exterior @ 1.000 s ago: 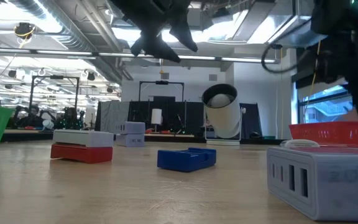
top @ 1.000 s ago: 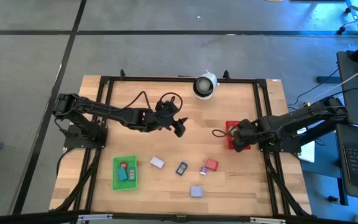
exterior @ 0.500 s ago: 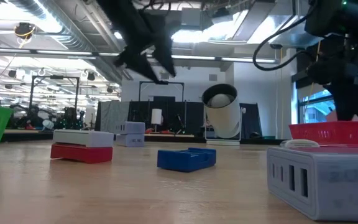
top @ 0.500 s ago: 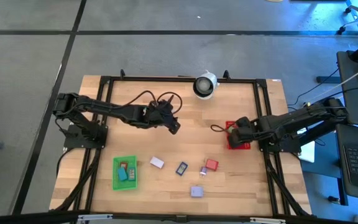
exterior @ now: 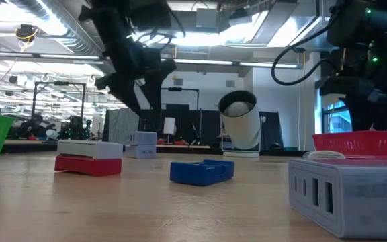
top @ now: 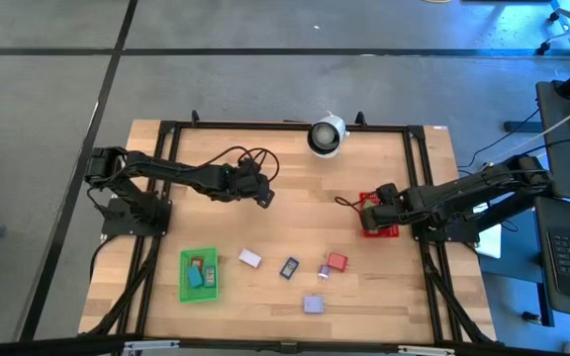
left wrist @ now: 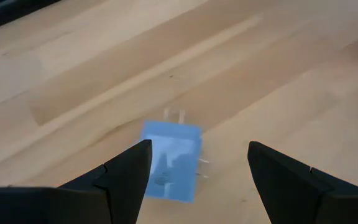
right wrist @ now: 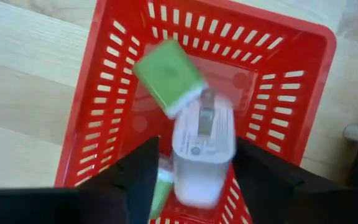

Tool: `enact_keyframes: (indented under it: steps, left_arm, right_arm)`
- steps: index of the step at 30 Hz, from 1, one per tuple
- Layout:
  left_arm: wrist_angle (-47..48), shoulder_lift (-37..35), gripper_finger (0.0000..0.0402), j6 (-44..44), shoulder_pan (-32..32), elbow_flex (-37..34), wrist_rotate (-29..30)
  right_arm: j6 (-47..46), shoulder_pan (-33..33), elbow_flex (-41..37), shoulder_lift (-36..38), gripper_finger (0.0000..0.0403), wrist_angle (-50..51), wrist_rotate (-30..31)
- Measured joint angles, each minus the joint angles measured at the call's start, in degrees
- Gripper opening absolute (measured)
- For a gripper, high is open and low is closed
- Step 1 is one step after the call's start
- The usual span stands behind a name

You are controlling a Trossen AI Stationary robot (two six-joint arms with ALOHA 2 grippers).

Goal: Pick & Place Office items
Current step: Put the white charger adapter into the red bin, then put the top light blue charger adapter into the red bin

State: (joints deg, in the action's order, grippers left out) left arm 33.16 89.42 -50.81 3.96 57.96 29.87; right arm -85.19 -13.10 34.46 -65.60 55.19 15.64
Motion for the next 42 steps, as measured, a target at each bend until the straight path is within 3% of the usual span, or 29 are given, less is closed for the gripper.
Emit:
enact_keyframes:
  steps: [7, 14, 18, 26, 42]
  left_arm:
    - [-0.2, 0.0, 0.0281, -0.1, 3.8, -3.4, -5.6]
    - [-3.8, 0.0, 0.0292, 1.0, 5.6, -4.2, -8.0]
    - [-6.1, 0.0, 0.0292, 3.3, 5.6, -4.2, -9.3]
    - [-6.0, 0.1, 0.0292, 8.5, 5.1, -4.2, -4.7]
    - [-8.6, 9.0, 0.029, 6.2, 5.3, -3.9, -8.1]
  right_arm:
    - [0.1, 0.0, 0.0, 0.0, 0.0261, 0.0, -0.1]
    - [0.1, 0.0, 0.0, 0.1, 0.0291, -0.2, -2.2]
    - [0.2, 0.0, 0.0, 0.1, 0.0295, -0.3, -3.2]
    - [0.2, 0.0, 0.0, 0.1, 0.0295, -1.4, -3.2]
    - [0.4, 0.0, 0.0, 0.1, 0.0296, -1.9, -3.2]
